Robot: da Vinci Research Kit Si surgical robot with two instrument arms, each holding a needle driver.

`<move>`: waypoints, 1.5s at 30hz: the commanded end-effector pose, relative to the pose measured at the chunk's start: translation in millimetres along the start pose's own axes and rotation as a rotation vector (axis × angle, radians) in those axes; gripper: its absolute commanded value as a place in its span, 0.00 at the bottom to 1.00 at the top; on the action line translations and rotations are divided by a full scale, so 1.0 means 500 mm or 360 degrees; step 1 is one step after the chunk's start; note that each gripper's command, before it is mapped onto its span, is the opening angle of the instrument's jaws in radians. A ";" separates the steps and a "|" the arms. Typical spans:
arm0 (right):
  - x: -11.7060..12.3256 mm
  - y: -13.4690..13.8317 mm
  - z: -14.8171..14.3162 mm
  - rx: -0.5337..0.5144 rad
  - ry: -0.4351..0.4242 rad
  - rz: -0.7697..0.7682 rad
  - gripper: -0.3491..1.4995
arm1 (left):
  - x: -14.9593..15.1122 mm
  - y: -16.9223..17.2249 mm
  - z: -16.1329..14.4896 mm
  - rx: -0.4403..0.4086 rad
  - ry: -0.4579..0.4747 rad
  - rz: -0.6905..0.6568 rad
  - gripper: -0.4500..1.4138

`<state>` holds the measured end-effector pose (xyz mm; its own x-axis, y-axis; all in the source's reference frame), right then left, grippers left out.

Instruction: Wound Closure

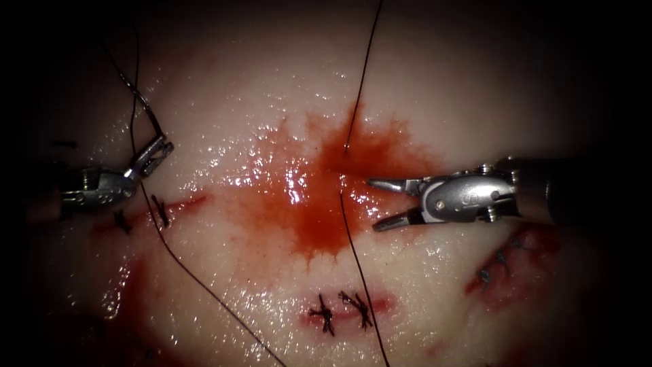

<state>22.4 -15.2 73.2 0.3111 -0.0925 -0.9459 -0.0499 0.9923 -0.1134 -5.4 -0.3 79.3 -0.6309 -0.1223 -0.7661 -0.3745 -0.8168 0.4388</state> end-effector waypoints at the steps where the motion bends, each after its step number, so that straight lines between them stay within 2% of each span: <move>1: -0.0016 -0.0014 0.0039 0.0006 0.0004 -0.0013 0.94 | -0.0004 0.0007 0.0013 0.0001 0.0003 0.0000 0.00; 3: -0.0032 -0.0025 0.0069 0.0028 0.0004 -0.0038 0.93 | -0.0003 0.0008 0.0012 0.0001 0.0002 -0.0009 0.00; 10: -0.0049 -0.0042 0.0100 0.0090 -0.0052 -0.0061 0.92 | -0.0001 0.0008 0.0011 0.0000 0.0005 -0.0009 0.00; 17: -0.0061 -0.0044 0.0111 0.0102 -0.0060 -0.0059 0.90 | -0.0001 0.0008 0.0011 0.0000 0.0004 -0.0009 0.00; 19: -0.0063 -0.0047 0.0117 0.0100 -0.0062 -0.0063 0.85 | -0.0001 0.0008 0.0010 0.0001 0.0004 -0.0009 0.00; 20: -0.0064 -0.0048 0.0120 0.0099 -0.0063 -0.0065 0.81 | 0.0000 0.0008 0.0010 0.0001 0.0004 -0.0009 0.00; 21: -0.0066 -0.0052 0.0120 0.0094 -0.0069 -0.0068 0.44 | 0.0000 0.0009 0.0010 0.0001 0.0003 -0.0009 0.00; 22: -0.0067 -0.0053 0.0117 0.0090 -0.0088 -0.0071 0.16 | 0.0000 0.0009 0.0010 0.0001 0.0003 -0.0009 0.00; 23: -0.0067 -0.0054 0.0114 0.0085 -0.0127 -0.0091 0.00 | 0.0000 0.0009 0.0009 0.0001 0.0003 -0.0009 0.00; 24: -0.0067 -0.0051 0.0109 0.0074 -0.0209 -0.0122 0.00 | 0.0001 0.0009 0.0009 0.0001 0.0003 -0.0009 0.00; 26: -0.0065 -0.0051 0.0091 0.0084 -0.0264 -0.0122 0.00 | 0.0001 0.0009 0.0009 0.0001 0.0002 -0.0009 0.00; 32: -0.0037 -0.0081 0.0047 0.0096 -0.0264 -0.0133 0.00 | 0.0001 0.0010 0.0009 0.0000 0.0006 -0.0018 0.00; 34: 0.0010 -0.0138 0.0010 0.0143 -0.0232 -0.0161 0.00 | 0.0002 0.0010 0.0011 0.0001 0.0005 -0.0018 0.00; 37: 0.0035 -0.0167 -0.0005 0.0174 -0.0214 -0.0160 0.00 | 0.0003 0.0011 0.0012 0.0000 0.0008 -0.0018 0.00; 38: 0.0082 -0.0219 -0.0027 0.0228 -0.0187 -0.0168 0.00 | 0.0005 0.0012 0.0015 0.0000 0.0011 -0.0018 0.00; 40: 0.0129 -0.0270 -0.0044 0.0266 -0.0155 -0.0189 0.00 | 0.0006 0.0013 0.0016 0.0001 0.0009 -0.0018 0.00; 42: 0.0143 -0.0282 -0.0048 0.0278 -0.0144 -0.0187 0.00 | 0.0006 0.0014 0.0017 0.0002 0.0009 -0.0018 0.00; 45: 0.0213 -0.0339 -0.0064 0.0357 -0.0074 -0.0160 0.00 | 0.0006 0.0015 0.0019 -0.0003 0.0010 -0.0017 0.00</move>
<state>23.0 -33.1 63.1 0.3264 -0.1849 -0.9270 0.2148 0.9695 -0.1178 -6.1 -0.6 79.1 -0.6224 -0.1173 -0.7738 -0.3801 -0.8190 0.4299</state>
